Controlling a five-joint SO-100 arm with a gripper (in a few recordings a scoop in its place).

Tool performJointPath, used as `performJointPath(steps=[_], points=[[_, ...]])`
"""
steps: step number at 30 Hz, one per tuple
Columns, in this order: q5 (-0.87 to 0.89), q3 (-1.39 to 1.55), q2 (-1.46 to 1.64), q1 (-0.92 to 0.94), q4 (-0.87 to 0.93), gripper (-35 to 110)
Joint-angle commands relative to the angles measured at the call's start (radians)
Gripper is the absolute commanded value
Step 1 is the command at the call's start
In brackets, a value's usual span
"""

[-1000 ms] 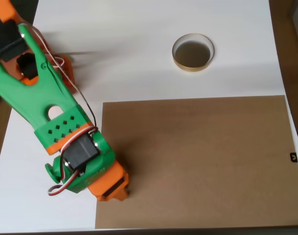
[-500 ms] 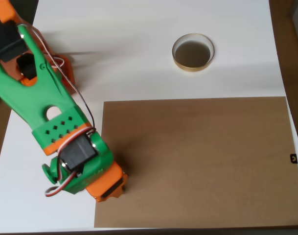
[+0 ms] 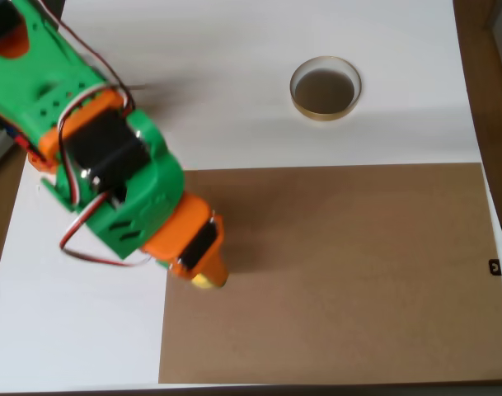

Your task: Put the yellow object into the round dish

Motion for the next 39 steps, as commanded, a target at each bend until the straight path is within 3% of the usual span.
performJointPath(steps=[1,16,39], points=[[-0.015,0.005,0.109,-0.063,0.028,-1],[-0.055,0.020,0.190,-0.426,0.074,-1],[-0.118,-0.040,-0.034,-1.017,0.080,-1]])
